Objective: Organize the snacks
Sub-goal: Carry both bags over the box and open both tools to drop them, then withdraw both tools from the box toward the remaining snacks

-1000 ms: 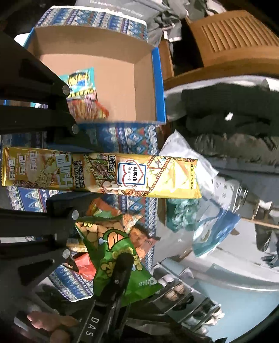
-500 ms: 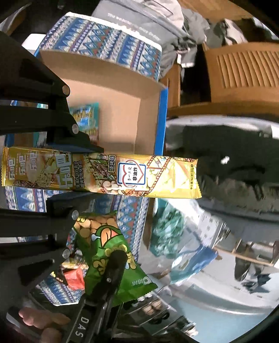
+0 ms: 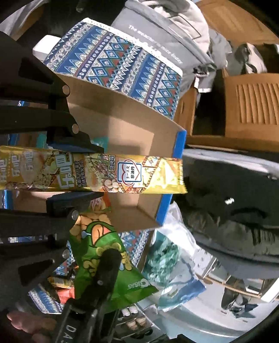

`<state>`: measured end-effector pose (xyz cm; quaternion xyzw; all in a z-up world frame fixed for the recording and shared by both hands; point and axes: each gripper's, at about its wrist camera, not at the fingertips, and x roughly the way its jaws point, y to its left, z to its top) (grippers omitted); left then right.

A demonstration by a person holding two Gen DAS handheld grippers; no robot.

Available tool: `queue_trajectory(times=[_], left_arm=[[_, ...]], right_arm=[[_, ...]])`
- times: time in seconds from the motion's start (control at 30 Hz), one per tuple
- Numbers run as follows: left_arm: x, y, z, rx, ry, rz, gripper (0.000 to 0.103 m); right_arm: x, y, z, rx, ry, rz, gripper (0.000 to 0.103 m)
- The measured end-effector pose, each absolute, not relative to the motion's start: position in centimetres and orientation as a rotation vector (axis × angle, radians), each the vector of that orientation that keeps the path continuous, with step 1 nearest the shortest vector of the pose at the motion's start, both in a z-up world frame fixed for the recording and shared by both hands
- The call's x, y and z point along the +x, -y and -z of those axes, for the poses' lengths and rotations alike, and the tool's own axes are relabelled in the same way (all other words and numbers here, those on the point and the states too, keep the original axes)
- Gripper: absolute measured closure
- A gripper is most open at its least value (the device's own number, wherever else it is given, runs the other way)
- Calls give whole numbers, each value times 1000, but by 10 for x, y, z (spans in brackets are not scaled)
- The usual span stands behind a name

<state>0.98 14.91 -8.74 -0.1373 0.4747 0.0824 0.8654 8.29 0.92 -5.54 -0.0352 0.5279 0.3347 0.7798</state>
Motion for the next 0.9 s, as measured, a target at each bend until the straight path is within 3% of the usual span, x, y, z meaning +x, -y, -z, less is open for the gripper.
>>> queue_trajectory(times=[0.23,0.3,0.37,0.43,0.77,0.9], left_arm=[[12,-158,99,-328,-1017,-180,71],[12,-158,96,-328,-1011,-180,69],[12,-158,95,-333,-1011,-178,60],[12,-157,93,-336,-1004,-179,59],[12,-141,81,-323,-977,-148,44],[14,-127,76,-313,-969,-115,43]], right_arm=[[82,-24,69,-105,-1180,-755,65],[83,-22,67,-106,-1168,-744,57],[85,-17,65,-95,-1159,-729,45],[87,-11,64,-80,-1156,-714,42],[93,21,50,-41,-1128,-654,33],[93,37,48,-40,-1121,-628,32]])
